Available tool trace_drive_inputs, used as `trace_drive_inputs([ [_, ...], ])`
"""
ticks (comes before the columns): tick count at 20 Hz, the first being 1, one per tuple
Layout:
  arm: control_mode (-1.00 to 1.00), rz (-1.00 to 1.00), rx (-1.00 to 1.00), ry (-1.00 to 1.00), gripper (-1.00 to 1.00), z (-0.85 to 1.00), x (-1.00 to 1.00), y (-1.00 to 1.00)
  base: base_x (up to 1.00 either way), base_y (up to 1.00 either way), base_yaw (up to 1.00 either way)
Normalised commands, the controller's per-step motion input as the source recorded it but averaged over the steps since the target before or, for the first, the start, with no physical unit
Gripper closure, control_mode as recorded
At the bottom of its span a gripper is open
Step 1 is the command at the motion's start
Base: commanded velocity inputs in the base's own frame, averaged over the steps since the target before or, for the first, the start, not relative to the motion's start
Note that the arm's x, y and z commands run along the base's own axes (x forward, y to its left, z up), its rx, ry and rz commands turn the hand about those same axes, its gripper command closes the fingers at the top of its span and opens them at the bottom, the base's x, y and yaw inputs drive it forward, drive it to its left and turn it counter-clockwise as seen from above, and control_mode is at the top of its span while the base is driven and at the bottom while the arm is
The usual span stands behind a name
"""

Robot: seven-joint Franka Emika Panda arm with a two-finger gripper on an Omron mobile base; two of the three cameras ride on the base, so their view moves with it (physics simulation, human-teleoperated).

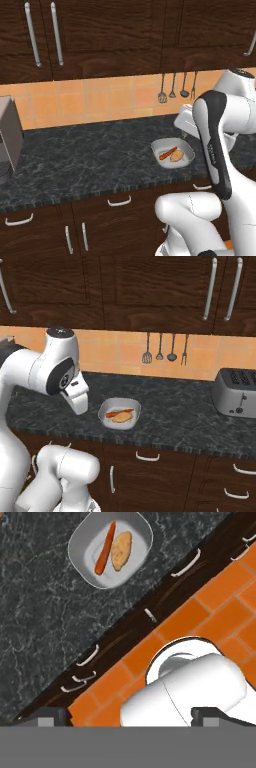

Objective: Take the meat container that has the fish and place it on the second highest rack of the freezer. Then take the vegetable container that has the potato and carrot and place it on the highest rack of the freezer.

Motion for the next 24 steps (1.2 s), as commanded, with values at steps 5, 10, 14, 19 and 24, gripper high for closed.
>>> trace_drive_inputs([
  [5,-1.00,-0.07,0.01,0.00,-1.00,-0.89,0.17,-0.71,0.00,0.00,0.00],
  [10,-1.00,-0.03,0.00,-0.04,-1.00,-0.80,0.37,-0.19,0.00,0.00,0.00],
  [14,-1.00,-0.11,0.00,0.00,-1.00,-0.42,0.98,0.00,0.00,0.00,0.00],
  [19,-1.00,-0.20,0.00,0.09,-1.00,-0.54,0.93,0.00,0.00,0.00,0.00],
  [24,-1.00,-0.16,0.00,0.15,-1.00,-0.39,0.65,0.00,0.00,0.00,0.00],
])
